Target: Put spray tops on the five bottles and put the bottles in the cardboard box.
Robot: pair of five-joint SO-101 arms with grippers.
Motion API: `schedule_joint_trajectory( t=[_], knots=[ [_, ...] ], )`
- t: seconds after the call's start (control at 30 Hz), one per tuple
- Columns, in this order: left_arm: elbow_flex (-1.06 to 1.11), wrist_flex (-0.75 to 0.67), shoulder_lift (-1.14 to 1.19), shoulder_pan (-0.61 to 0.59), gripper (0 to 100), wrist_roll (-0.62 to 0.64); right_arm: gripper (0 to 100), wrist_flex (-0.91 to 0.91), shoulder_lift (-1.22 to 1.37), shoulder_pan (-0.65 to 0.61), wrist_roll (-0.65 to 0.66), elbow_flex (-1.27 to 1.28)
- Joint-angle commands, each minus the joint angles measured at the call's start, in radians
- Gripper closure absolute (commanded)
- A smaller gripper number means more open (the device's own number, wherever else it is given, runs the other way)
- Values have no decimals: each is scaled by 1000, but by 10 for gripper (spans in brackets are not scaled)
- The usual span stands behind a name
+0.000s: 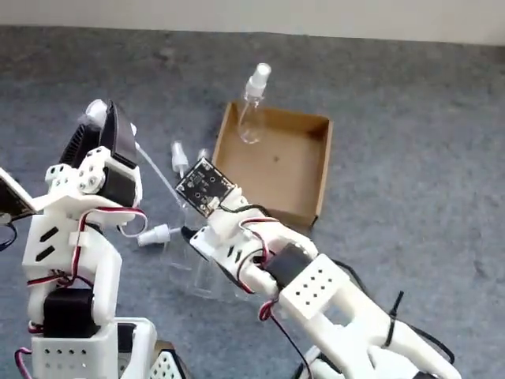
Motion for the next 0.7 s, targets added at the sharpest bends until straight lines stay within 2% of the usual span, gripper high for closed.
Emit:
schedule_joint_trajectory(
  t=[0.0, 0.2, 0.4, 0.67],
  knots=[
    [-1, -55, -7, 18, 995, 12, 995, -25, -116, -30, -12, 8],
    [-4, -52, -15, 28, 995, 15, 995, -27, -176, -33, -12, 58],
    [-13, 77, -16, 145, 995, 9, 995, -27, -182, -30, -12, 56],
    [-85, 133, -18, 148, 995, -32, 995, -27, -183, 30, -14, 58]
  ],
)
